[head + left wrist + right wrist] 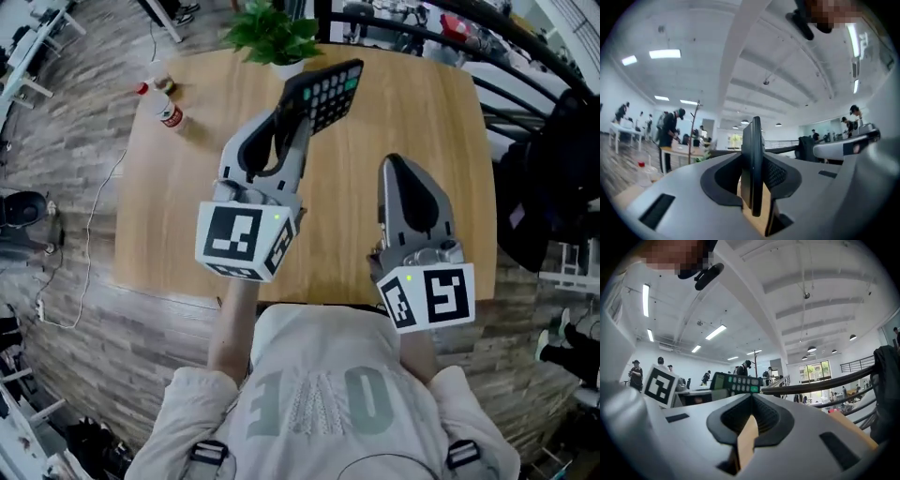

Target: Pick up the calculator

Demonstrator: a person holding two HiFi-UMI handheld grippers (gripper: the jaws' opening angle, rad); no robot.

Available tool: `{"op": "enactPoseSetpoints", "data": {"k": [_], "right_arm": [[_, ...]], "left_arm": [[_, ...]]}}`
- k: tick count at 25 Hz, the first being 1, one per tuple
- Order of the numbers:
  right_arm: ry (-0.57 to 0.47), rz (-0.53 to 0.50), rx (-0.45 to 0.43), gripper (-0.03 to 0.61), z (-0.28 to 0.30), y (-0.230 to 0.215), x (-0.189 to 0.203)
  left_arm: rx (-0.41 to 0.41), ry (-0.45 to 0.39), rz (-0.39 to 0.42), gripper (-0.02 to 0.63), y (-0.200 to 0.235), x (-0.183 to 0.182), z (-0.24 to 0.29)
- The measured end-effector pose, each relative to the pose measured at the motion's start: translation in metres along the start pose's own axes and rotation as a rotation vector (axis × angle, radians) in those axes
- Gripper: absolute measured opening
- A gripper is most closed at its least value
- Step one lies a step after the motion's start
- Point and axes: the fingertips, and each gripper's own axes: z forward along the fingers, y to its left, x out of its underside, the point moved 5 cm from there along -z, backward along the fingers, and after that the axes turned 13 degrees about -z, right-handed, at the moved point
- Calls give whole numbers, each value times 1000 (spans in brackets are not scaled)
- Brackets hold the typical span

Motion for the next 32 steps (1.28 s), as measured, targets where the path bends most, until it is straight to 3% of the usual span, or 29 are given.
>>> {"op": "enactPoseSetpoints", "data": {"k": [4, 9, 18, 25, 32], "right_arm": [[46, -57, 16, 20, 11, 10, 9], [44, -60, -16, 20, 20, 25, 12], [14, -77, -41, 20, 31, 29, 8], [53, -71, 4, 18, 30, 24, 14], [58, -87, 5, 18, 30, 26, 15]], "left_arm": [[-223, -176, 98, 114, -1, -17, -39], [-337, -211, 156, 114, 2, -2, -61], [-335, -238, 191, 110, -4, -4, -62], [-326, -199, 176, 91, 1, 3, -59], [-329, -213, 186, 83, 3, -4, -62]]}}
